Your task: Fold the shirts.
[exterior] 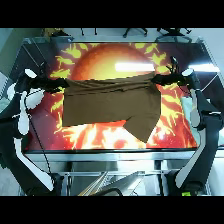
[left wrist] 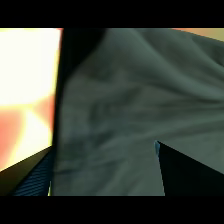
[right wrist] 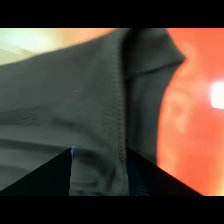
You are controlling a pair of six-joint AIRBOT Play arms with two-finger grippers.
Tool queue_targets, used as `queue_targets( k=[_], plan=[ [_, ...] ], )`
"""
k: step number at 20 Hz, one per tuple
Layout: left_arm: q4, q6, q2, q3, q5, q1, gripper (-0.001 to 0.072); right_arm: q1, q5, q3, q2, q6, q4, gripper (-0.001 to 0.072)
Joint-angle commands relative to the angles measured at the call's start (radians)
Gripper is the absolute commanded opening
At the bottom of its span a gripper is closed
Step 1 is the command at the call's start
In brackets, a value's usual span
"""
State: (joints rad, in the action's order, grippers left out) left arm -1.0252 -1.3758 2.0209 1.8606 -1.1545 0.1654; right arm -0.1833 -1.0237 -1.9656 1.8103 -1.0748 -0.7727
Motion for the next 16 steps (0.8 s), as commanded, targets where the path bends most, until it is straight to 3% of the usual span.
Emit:
queue_targets(
  k=[1, 2, 3, 5, 8, 13, 15, 16],
  plan=[
    [0.022, -0.033, -0.002, 0.101, -0.245, 0.027, 0.0696, -0.025, -0.1, -0.001, -0.094, 0.004, 0.021, 0.0381],
    [0.022, -0.04, -0.006, 0.114, -0.322, 0.042, 0.0696, -0.044, -0.159, 0.0, -0.128, -0.003, 0.021, 0.0355],
    [0.021, -0.04, -0.021, 0.094, -0.388, 0.056, 0.0695, -0.069, -0.239, 0.002, -0.159, -0.006, 0.02, 0.0273],
    [0.021, -0.039, -0.079, -0.043, -0.435, 0.081, 0.0695, -0.114, -0.379, 0.01, -0.202, -0.057, -0.033, 0.0271],
    [0.022, 0.018, -0.217, -0.384, -0.349, 0.105, 0.0695, -0.188, -0.509, 0.092, -0.274, -0.102, -0.069, 0.0271],
    [0.027, 0.1, -0.396, -0.839, -0.129, 0.09, 0.0695, -0.322, -0.48, 0.378, -0.481, -0.103, -0.103, 0.0274],
    [0.035, 0.116, -0.423, -0.904, -0.052, 0.073, 0.0695, -0.354, -0.437, 0.509, -0.558, -0.103, -0.129, 0.0421],
    [0.034, 0.12, -0.423, -0.906, -0.035, 0.067, 0.063, -0.36, -0.416, 0.575, -0.587, -0.1, -0.134, 0.0436]
  ],
)
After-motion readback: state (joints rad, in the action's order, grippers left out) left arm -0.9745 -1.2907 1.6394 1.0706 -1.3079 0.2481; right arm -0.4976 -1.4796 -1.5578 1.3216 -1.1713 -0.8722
